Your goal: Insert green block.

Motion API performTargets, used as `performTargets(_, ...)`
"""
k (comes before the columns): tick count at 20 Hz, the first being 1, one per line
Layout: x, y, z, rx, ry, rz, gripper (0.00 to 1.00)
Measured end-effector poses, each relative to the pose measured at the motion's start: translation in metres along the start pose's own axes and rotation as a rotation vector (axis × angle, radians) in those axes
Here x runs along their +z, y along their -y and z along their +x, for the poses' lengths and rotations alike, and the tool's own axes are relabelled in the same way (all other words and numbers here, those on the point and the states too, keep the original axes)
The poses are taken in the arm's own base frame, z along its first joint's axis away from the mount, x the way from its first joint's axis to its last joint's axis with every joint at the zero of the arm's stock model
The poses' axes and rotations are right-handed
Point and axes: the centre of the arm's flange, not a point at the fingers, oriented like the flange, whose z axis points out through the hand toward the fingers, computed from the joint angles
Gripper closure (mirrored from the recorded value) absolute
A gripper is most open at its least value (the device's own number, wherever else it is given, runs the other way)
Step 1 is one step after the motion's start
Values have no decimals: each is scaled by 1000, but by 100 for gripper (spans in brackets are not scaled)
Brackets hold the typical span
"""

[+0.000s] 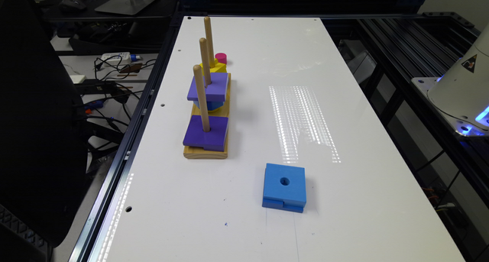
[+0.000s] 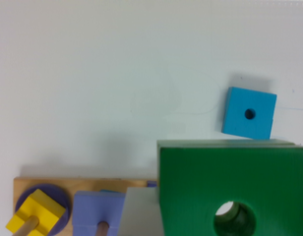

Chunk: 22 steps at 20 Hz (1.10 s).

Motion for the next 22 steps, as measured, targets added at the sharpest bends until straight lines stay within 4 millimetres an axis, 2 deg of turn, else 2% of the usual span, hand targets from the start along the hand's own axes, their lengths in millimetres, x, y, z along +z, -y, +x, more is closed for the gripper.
performTargets(22,65,28,21,-8,0,34,100)
